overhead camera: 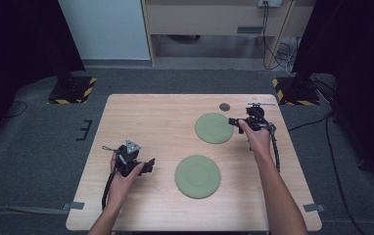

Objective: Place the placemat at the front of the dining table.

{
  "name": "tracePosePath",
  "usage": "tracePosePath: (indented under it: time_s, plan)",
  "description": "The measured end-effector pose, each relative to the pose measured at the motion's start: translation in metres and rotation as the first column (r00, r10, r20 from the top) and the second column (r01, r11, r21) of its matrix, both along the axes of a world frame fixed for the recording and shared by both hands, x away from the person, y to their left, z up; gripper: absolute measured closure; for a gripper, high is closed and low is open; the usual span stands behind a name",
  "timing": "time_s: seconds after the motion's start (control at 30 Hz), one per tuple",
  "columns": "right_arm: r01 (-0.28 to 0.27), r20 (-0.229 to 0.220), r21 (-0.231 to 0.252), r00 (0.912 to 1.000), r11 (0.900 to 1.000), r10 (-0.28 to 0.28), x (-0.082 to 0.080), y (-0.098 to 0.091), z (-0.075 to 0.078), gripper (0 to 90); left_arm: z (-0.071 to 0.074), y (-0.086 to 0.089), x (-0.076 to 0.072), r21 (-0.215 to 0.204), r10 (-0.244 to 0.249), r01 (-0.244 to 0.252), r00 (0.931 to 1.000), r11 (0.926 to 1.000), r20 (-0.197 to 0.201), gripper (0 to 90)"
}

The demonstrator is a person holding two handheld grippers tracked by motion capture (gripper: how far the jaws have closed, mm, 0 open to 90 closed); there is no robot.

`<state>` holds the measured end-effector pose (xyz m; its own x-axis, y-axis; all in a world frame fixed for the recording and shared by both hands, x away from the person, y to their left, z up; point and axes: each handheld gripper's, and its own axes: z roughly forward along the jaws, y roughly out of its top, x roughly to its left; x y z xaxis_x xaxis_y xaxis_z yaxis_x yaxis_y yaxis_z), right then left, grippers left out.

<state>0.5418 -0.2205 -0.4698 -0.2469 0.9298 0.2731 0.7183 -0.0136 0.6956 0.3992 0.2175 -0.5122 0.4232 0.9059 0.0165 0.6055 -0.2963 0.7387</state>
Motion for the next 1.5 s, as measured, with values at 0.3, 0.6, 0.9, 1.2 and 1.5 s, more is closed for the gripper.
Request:
tracePosePath:
  time_s: [0.3,0.6,0.9,1.2,1.5]
  plan:
    - [-0.036,0.015,-0.021,0.9992,0.9991,0.037,-0.012,0.002,0.006,8.2,-0.001,-0.001,-0.002,0.001,-0.002,0.002,1.0000,1.0000,0.003,3.0]
    - [-0.050,0.028,-0.020,0.9983,0.9985,0.051,-0.022,0.001,0.008,7.8,-0.001,0.000,-0.004,0.003,-0.005,0.005,1.0000,1.0000,0.004,3.0]
    - [-0.056,0.031,-0.032,0.9979,0.9979,0.057,-0.043,-0.005,0.005,7.9,-0.001,0.000,-0.006,0.013,-0.010,0.010,0.9999,0.9999,0.007,3.0]
    - [-0.065,0.025,-0.056,0.9975,0.9963,0.067,-0.064,-0.015,0.001,8.4,-0.003,-0.001,-0.007,0.019,-0.016,0.016,0.9999,0.9997,0.005,3.0]
    - [-0.094,0.011,-0.066,0.9955,0.9934,0.095,-0.081,-0.015,-0.011,8.7,-0.004,-0.002,-0.007,0.026,-0.022,0.022,0.9997,0.9994,0.003,3.0]
